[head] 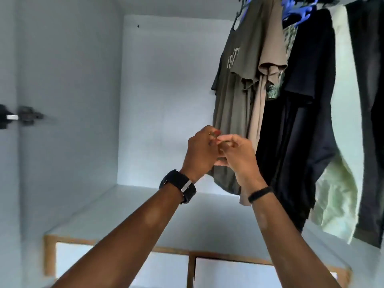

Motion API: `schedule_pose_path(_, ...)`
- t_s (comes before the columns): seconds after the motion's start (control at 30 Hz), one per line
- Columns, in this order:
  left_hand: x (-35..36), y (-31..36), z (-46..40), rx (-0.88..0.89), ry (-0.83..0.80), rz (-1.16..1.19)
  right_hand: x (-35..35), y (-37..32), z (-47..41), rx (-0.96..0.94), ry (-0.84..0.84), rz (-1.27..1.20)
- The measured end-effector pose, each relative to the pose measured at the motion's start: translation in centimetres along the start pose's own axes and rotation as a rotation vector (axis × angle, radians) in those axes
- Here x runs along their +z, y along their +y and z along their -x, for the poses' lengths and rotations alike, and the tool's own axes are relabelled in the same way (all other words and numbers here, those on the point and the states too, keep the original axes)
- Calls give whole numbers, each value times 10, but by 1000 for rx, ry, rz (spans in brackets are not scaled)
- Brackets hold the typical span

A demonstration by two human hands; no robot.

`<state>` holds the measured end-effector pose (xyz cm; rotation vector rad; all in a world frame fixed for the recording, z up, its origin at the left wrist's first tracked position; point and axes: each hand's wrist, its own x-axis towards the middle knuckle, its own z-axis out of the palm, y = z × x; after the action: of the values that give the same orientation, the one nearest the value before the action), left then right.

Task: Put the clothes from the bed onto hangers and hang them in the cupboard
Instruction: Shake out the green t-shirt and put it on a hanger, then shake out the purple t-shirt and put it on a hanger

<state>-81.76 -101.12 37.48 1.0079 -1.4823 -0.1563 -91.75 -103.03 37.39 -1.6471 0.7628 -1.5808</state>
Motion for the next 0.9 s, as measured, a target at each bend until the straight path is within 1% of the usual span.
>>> schedule_pose_path(0.07,-22,-2,54,-95,12,12,15,11,45,63,-62,-36)
schedule_pose_path(0.13,-51,-5,117,-200,60,38,34,23,96,119,-174,-23)
schedule_pose_path(0.23,-99,-15,209,-368,151,51,69,36,170,209,-393,20)
schedule_pose_path(0.3,-139,-20,281,-500,207,17,99,41,232,276,-531,35)
schedule_pose_path(0.4,-199,-10,384,-687,315,6,149,44,326,365,-716,23)
schedule_pose_path(0.53,-287,29,524,-896,523,-133,223,22,467,460,-1008,40)
schedule_pose_path(0.6,-332,55,597,-1002,590,-212,260,3,543,498,-1168,38)
schedule_pose_path(0.63,-351,70,630,-1045,599,-260,274,-5,576,503,-1236,53)
schedule_pose_path(0.7,-391,106,702,-1124,641,-326,304,-24,652,456,-1387,82)
schedule_pose_path(0.73,-409,119,735,-1157,681,-354,316,-35,685,409,-1462,97)
schedule_pose_path(0.77,-428,142,772,-1195,756,-371,328,-51,727,359,-1565,98)
schedule_pose_path(0.87,-468,199,849,-1282,902,-459,356,-96,821,343,-1795,101)
schedule_pose_path(0.9,-477,214,868,-1303,931,-486,364,-108,847,313,-1843,93)
